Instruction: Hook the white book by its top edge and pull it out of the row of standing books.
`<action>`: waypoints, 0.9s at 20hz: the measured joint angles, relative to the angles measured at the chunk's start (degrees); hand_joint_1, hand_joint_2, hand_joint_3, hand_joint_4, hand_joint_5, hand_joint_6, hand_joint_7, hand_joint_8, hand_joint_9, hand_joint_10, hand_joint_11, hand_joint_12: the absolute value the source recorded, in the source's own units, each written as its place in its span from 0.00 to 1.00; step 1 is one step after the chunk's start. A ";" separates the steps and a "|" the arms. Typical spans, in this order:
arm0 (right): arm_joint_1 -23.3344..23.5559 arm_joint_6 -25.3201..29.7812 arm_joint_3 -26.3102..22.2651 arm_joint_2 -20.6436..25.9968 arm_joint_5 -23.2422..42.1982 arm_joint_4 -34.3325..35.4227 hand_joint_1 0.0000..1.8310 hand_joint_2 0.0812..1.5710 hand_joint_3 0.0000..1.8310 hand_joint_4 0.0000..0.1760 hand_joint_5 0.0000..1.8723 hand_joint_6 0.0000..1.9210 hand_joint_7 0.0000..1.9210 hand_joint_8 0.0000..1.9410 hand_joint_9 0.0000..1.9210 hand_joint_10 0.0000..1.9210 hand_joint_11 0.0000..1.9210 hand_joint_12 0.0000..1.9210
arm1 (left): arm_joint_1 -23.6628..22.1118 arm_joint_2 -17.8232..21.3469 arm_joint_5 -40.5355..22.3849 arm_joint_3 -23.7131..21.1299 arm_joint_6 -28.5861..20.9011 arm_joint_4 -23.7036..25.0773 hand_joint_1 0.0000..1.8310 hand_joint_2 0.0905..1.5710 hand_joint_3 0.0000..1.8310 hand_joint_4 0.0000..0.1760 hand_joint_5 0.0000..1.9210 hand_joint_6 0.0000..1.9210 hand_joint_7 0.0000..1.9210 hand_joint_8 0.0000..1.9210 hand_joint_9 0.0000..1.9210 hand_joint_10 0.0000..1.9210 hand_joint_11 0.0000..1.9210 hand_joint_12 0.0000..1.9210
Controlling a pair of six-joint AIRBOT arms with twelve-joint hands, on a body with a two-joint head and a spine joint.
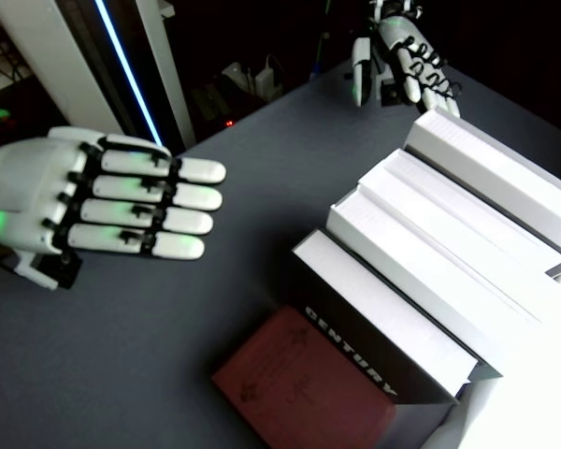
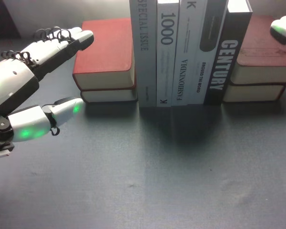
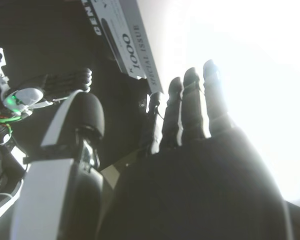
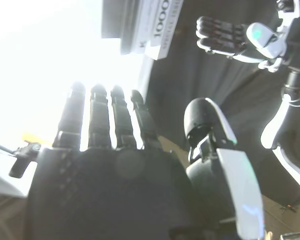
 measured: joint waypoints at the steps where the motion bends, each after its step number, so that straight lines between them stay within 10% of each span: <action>1: 0.00 0.00 0.02 0.00 -0.46 0.09 0.24 0.88 0.01 0.00 0.00 0.00 0.00 0.00 0.00 0.00 0.00 0.00 | -0.26 0.00 1.09 0.00 -0.04 0.72 0.14 0.86 0.00 0.33 0.00 0.00 0.00 0.00 0.00 0.00 0.00 0.00; 4: 0.00 -0.04 0.24 -0.02 -1.99 0.13 0.27 0.89 0.01 0.00 0.00 0.00 0.00 0.00 0.00 0.00 0.00 0.00 | -0.31 0.00 2.38 0.00 -0.48 2.29 0.00 0.86 0.00 0.02 0.00 0.00 0.00 0.00 0.00 0.00 0.00 0.00; 8: 0.09 -0.04 0.26 -0.02 -2.08 0.02 0.37 0.90 0.01 0.00 0.01 0.00 0.00 0.00 0.00 0.00 0.00 0.00 | -0.46 0.15 2.36 0.00 -0.57 1.84 0.04 0.89 0.00 0.14 0.00 0.00 0.00 0.00 0.00 0.00 0.00 0.00; 11: 1.97 -0.22 0.96 -0.02 -2.95 -0.26 0.30 0.93 0.01 0.00 0.01 0.01 0.00 0.00 0.00 0.00 0.00 0.00 | -0.46 0.31 2.36 0.00 -0.70 2.05 0.10 0.89 0.00 0.00 0.00 0.00 0.00 0.00 0.00 0.00 0.00 0.00; 18: 12.79 -3.41 3.85 -1.92 -5.38 -0.81 0.21 0.93 0.00 0.00 0.10 0.03 0.00 0.00 0.00 0.00 0.00 0.00 | -0.46 0.39 3.13 0.28 -0.74 1.90 0.15 0.83 0.00 0.31 0.00 0.00 0.00 0.00 0.00 0.00 0.00 0.00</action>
